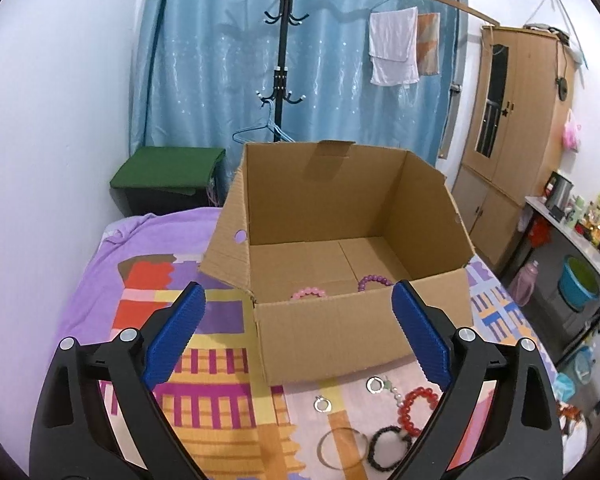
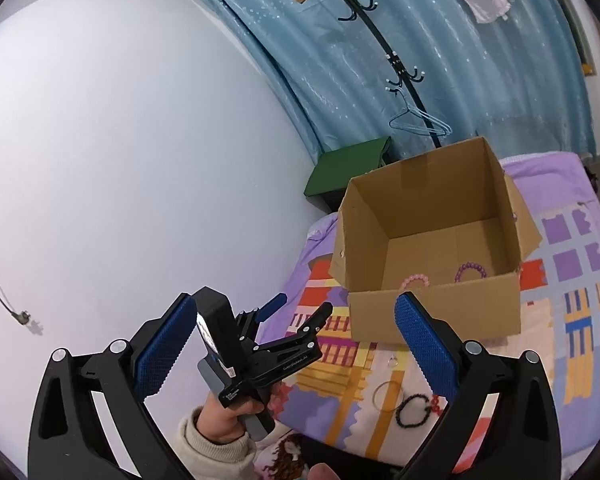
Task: Organize jewelry
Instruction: 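Withdraw both tools from the box back toward the remaining jewelry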
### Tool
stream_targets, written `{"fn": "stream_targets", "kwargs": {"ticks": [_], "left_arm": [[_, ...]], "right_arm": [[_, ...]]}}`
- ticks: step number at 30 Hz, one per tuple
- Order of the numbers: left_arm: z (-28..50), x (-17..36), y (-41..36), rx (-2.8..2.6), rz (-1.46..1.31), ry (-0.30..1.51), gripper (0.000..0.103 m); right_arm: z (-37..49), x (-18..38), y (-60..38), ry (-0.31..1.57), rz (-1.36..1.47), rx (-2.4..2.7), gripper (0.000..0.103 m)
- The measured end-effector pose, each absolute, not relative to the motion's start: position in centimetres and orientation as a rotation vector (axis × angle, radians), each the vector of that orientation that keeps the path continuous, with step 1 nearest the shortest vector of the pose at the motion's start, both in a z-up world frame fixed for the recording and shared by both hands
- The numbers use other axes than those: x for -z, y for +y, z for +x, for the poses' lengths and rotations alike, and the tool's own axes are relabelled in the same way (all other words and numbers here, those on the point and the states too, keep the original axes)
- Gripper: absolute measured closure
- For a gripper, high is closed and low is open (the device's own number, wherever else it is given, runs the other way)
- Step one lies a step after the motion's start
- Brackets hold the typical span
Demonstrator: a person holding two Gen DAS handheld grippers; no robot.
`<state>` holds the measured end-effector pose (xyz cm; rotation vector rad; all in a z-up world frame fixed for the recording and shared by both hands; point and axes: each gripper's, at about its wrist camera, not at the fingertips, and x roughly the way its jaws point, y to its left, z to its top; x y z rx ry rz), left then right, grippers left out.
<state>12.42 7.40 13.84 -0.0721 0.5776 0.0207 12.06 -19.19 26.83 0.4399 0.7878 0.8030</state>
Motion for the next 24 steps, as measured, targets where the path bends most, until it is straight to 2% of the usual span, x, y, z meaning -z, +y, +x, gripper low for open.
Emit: {"fn": "stream_targets", "kwargs": {"ticks": [8, 24], "left_arm": [[9.5, -15.0, 6.1, -0.014, -0.048, 0.54, 0.011], [7.8, -13.1, 4.7, 0.01, -0.053, 0.564, 0.01]], "right_arm": [[8.9, -27.3, -19.1, 0.753, 0.371, -0.852, 0.005], [10.8, -21.4, -21.0, 0.794, 0.339, -0.661, 0.005]]}}
